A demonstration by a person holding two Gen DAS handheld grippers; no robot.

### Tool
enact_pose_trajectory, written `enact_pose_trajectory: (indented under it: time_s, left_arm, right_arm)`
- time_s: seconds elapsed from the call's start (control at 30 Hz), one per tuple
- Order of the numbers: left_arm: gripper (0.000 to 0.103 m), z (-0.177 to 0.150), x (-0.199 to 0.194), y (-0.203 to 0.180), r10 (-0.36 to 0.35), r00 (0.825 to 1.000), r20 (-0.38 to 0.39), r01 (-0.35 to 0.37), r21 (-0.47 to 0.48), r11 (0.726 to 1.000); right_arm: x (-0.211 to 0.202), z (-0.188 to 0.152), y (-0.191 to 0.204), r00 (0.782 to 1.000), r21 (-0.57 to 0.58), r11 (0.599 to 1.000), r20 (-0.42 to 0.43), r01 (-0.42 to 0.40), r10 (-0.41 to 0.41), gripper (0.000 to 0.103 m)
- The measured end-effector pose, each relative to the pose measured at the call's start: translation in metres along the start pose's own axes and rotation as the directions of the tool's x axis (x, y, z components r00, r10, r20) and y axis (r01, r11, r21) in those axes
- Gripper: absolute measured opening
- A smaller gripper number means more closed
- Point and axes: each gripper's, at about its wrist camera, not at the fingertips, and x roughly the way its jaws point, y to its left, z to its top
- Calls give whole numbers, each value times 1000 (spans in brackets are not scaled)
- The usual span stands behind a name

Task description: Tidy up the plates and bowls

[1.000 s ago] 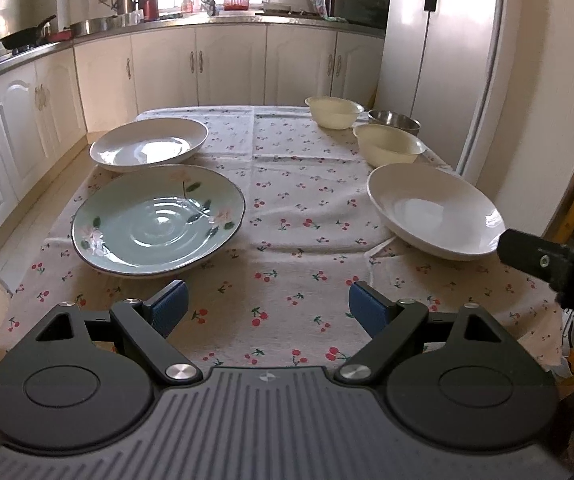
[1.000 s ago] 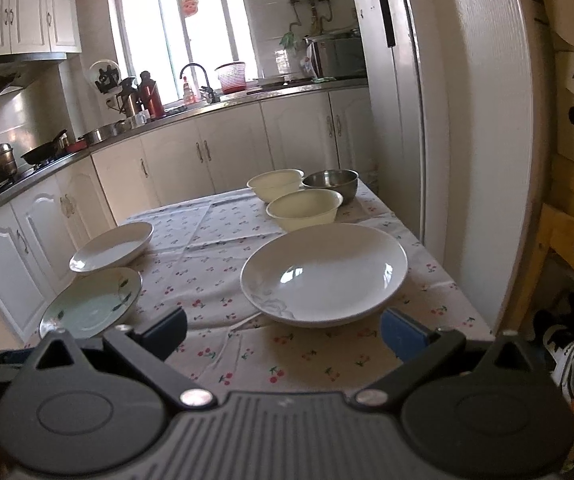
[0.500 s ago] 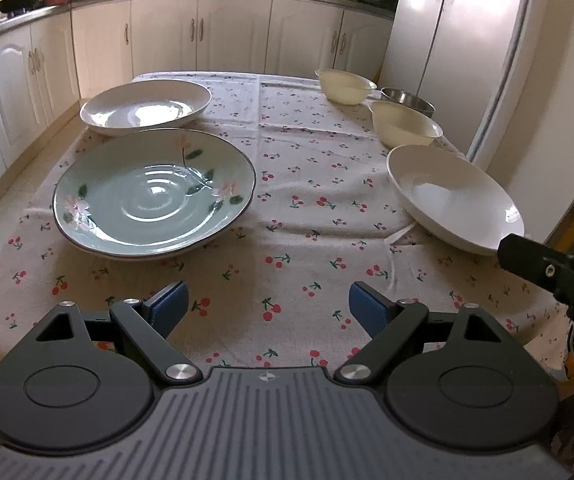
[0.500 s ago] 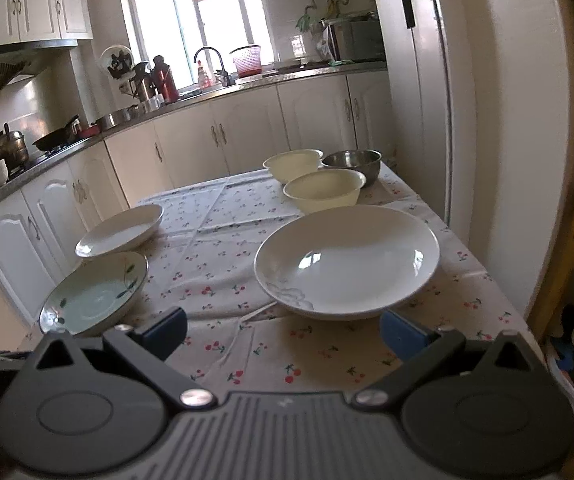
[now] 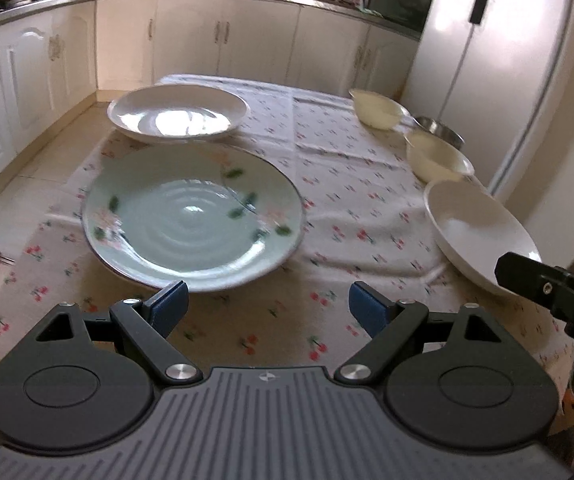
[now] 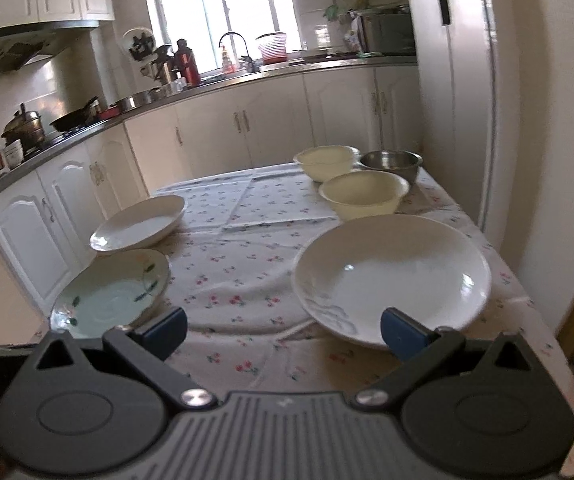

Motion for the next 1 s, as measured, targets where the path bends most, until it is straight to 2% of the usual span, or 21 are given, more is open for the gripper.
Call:
enact_pose_trajectory:
  time_s: [0.2,0.47,0.6,0.77,0.87,1.0]
  left_arm:
    - [103,17,0,31,35,999,39,-32,-79,996]
    - [103,37,2,84,127,988,88,-109,-183,977]
    - [103,48,10,107,149,983,108,-121,-233,965]
    - [84,55,22,119,161,981,104,-129,-267,955]
    - [64,54,28,127,167,981,102,-134,-274,952]
    - [53,49,38,135,150,985,89,-120,-281,952]
  right_arm:
    - [19,15,19,997,-9,997,-14,-75,75,102]
    - [54,32,40,980,34,981,-33,-193,194,101]
    - [77,39,50,964,63,964,-51,-257,261,94]
    - [104,42,55,941,122,940,-82,-318,329,88]
    - [118,42,54,921,177,917,-95,-357,377,86]
    - [128,40,57,901,210,896,-109,-392,420,86]
